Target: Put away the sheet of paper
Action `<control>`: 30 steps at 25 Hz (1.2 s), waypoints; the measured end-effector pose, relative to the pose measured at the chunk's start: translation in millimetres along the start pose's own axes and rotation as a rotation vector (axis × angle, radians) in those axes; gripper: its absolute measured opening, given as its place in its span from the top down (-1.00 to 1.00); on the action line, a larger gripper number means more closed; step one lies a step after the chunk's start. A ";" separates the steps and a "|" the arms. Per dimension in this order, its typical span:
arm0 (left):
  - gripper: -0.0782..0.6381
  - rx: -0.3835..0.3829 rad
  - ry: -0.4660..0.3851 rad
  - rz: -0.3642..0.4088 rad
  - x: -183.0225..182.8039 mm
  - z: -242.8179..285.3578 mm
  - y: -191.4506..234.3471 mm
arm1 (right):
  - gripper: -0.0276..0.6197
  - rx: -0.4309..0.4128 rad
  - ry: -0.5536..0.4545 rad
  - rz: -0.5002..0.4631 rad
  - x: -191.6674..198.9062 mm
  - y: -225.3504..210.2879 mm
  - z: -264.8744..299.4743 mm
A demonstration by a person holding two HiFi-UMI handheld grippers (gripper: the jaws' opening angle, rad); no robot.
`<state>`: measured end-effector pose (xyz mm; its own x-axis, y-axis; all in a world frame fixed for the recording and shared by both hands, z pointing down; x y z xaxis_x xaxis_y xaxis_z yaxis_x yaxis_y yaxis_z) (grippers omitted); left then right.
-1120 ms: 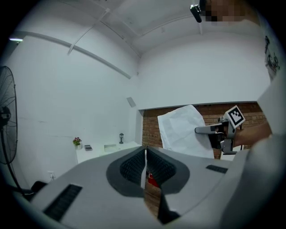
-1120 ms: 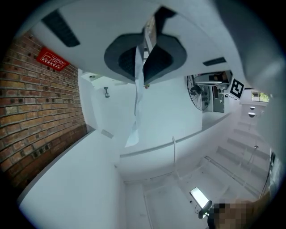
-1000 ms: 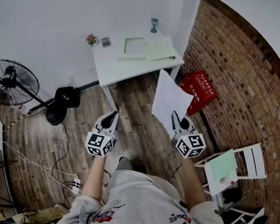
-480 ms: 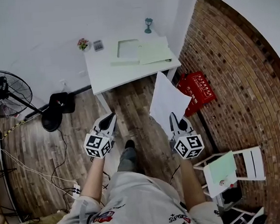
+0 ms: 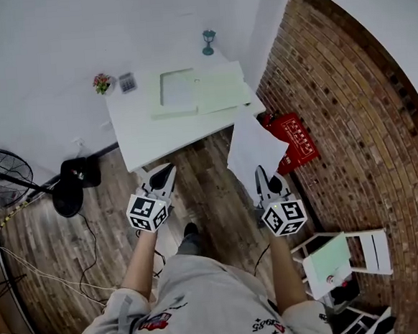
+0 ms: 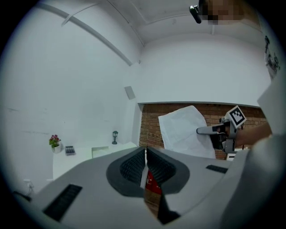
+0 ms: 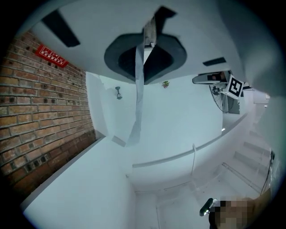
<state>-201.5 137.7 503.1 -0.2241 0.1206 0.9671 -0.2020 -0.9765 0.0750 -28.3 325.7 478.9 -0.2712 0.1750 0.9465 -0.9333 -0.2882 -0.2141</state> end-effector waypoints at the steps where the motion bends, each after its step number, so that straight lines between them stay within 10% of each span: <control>1: 0.71 0.003 0.004 0.005 -3.9 10.0 10.4 | 0.93 0.005 0.000 0.004 -5.4 -4.6 13.3; 20: 0.71 -0.097 0.032 0.003 -34.4 109.9 178.8 | 0.93 -0.029 -0.037 0.039 -65.8 -56.1 216.5; 30: 0.71 -0.293 0.009 -0.042 -73.2 198.3 239.5 | 0.93 -0.215 0.026 0.021 -109.7 -131.0 364.1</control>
<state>-44.4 -140.5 498.5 -0.2182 0.1628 0.9622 -0.4775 -0.8777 0.0402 209.4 1.5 491.0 -0.2942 0.1960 0.9354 -0.9555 -0.0846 -0.2827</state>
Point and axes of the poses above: the fingertips, and each gripper's own axes: z forward along the fingers, y to its left, x out of its underside, the point moved 1 cm from there along -z, backward along the fingers, and after that the axes turned 7 degrees about y, right-handed, at the moved point
